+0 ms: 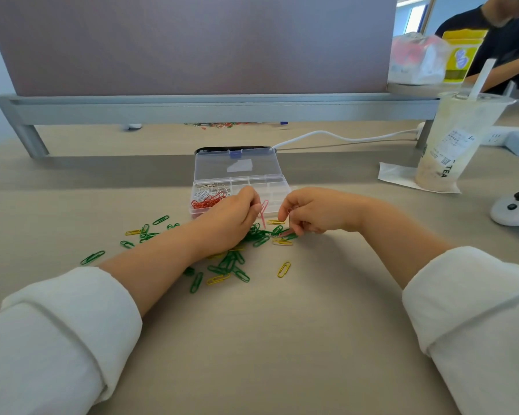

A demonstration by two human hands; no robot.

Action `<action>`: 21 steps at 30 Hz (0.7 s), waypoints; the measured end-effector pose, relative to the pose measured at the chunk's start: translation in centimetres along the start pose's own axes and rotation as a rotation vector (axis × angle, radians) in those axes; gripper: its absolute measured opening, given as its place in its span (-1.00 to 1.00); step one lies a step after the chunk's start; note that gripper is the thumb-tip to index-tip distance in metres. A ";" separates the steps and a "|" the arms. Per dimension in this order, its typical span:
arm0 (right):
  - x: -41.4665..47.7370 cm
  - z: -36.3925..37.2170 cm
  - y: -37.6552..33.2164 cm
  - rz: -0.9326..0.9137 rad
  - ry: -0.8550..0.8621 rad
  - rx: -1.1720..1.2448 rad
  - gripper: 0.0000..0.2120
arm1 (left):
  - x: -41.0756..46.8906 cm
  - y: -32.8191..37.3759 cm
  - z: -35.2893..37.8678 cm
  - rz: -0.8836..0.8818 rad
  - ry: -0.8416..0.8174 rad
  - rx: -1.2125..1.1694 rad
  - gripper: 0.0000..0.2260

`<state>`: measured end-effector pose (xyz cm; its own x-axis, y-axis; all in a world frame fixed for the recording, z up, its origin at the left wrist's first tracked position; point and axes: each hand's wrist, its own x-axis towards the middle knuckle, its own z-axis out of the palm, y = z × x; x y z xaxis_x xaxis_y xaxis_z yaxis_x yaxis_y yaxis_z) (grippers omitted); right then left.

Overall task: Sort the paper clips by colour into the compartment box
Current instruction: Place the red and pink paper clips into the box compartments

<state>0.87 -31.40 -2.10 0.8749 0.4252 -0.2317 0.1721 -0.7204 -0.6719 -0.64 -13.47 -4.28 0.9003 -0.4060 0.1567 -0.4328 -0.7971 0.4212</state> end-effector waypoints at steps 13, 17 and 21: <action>0.0 0.2 0.5 -0.124 0.144 -0.239 -0.91 | 0.2 -0.1 -0.2 -0.064 0.129 -0.203 -0.85; 0.1 0.3 0.6 -0.137 0.131 -0.299 -0.94 | 0.2 -0.1 -0.2 -0.049 0.161 -0.250 -0.84; 0.2 0.4 0.6 -0.116 0.117 -0.351 -0.93 | 0.0 0.0 -0.1 -0.051 0.181 -0.248 -0.83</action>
<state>0.95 -31.48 -2.85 0.8828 0.4639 -0.0731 0.3994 -0.8235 -0.4028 -0.59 -13.41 -4.15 0.9237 -0.2643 0.2775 -0.3827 -0.6719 0.6341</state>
